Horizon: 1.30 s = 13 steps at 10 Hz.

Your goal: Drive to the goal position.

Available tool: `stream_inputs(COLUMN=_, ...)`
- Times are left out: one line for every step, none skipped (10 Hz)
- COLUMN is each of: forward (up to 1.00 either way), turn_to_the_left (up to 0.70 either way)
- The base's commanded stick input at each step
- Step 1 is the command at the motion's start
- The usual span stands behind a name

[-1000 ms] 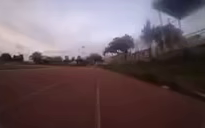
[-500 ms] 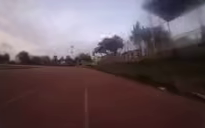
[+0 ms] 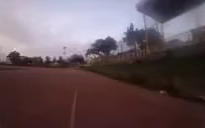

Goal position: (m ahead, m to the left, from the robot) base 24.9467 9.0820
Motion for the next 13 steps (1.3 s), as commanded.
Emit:
stream_inputs(forward=0.7, turn_to_the_left=0.0)
stream_inputs(forward=0.7, turn_to_the_left=0.0)
stream_inputs(forward=0.7, turn_to_the_left=0.0)
stream_inputs(forward=0.7, turn_to_the_left=0.0)
stream_inputs(forward=0.7, turn_to_the_left=0.0)
stream_inputs(forward=0.7, turn_to_the_left=0.0)
stream_inputs(forward=0.7, turn_to_the_left=0.0)
stream_inputs(forward=0.7, turn_to_the_left=0.26)
stream_inputs(forward=0.7, turn_to_the_left=0.33)
stream_inputs(forward=0.7, turn_to_the_left=0.19)
stream_inputs(forward=0.7, turn_to_the_left=0.0)
stream_inputs(forward=0.7, turn_to_the_left=0.0)
stream_inputs(forward=0.7, turn_to_the_left=0.0)
